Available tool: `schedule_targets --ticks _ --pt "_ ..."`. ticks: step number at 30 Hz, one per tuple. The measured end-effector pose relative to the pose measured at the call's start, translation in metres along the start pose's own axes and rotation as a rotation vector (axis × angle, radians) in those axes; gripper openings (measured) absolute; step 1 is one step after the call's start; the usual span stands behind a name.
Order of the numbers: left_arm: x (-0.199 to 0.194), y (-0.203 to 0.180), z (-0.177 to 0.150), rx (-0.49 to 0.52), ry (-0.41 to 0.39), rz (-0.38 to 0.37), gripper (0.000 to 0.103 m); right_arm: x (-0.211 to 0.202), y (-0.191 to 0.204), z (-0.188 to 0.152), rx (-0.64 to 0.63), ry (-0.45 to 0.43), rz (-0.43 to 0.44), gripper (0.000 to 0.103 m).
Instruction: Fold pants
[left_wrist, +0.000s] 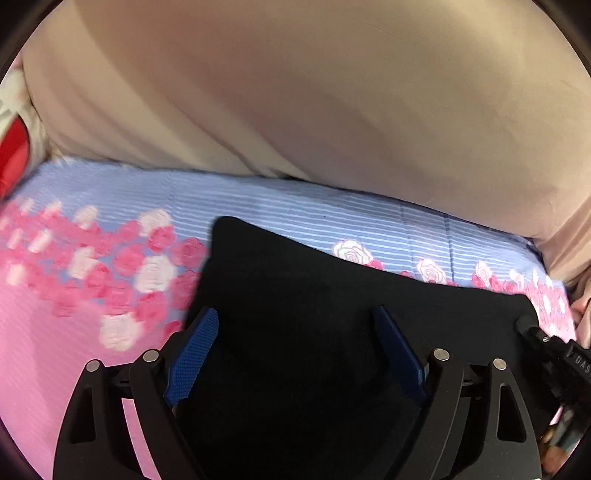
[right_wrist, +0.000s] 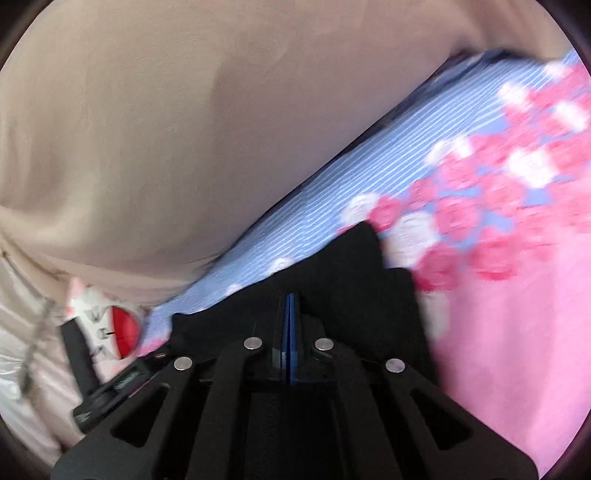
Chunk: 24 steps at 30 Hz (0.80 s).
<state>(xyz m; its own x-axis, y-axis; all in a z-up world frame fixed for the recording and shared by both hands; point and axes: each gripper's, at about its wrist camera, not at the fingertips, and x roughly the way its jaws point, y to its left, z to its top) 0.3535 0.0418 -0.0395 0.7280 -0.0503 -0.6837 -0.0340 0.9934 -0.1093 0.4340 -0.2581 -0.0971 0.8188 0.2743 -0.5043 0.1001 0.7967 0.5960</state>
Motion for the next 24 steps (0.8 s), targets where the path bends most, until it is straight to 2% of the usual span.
schedule_targets --ticks 1,2,4,6,8,10,14,19,24 --pt "-0.015 -0.003 -0.004 0.037 -0.017 0.052 0.084 -0.016 0.004 -0.003 -0.024 -0.019 -0.047 0.007" --pt "-0.023 0.000 -0.008 0.063 -0.033 0.082 0.084 -0.032 0.008 -0.007 -0.047 -0.031 -0.070 0.008" --pt "-0.049 -0.005 -0.017 0.121 -0.068 0.141 0.084 -0.065 0.017 -0.017 -0.093 -0.054 -0.077 0.009" --pt "-0.078 -0.011 -0.029 0.175 -0.111 0.194 0.084 -0.095 0.029 -0.028 -0.148 -0.089 -0.096 0.027" --pt "-0.106 -0.017 -0.045 0.208 -0.135 0.206 0.084 -0.128 0.044 -0.043 -0.209 -0.148 -0.118 0.090" --pt "-0.131 -0.024 -0.062 0.232 -0.150 0.194 0.085 -0.156 0.061 -0.060 -0.273 -0.204 -0.122 0.092" --pt "-0.169 -0.028 -0.085 0.227 -0.149 0.153 0.087 -0.189 0.091 -0.087 -0.341 -0.241 -0.133 0.095" --pt "-0.202 -0.036 -0.112 0.240 -0.175 0.158 0.087 -0.207 0.113 -0.106 -0.383 -0.280 -0.159 0.098" --pt "-0.229 -0.043 -0.135 0.247 -0.162 0.077 0.087 -0.215 0.119 -0.120 -0.384 -0.277 -0.159 0.098"
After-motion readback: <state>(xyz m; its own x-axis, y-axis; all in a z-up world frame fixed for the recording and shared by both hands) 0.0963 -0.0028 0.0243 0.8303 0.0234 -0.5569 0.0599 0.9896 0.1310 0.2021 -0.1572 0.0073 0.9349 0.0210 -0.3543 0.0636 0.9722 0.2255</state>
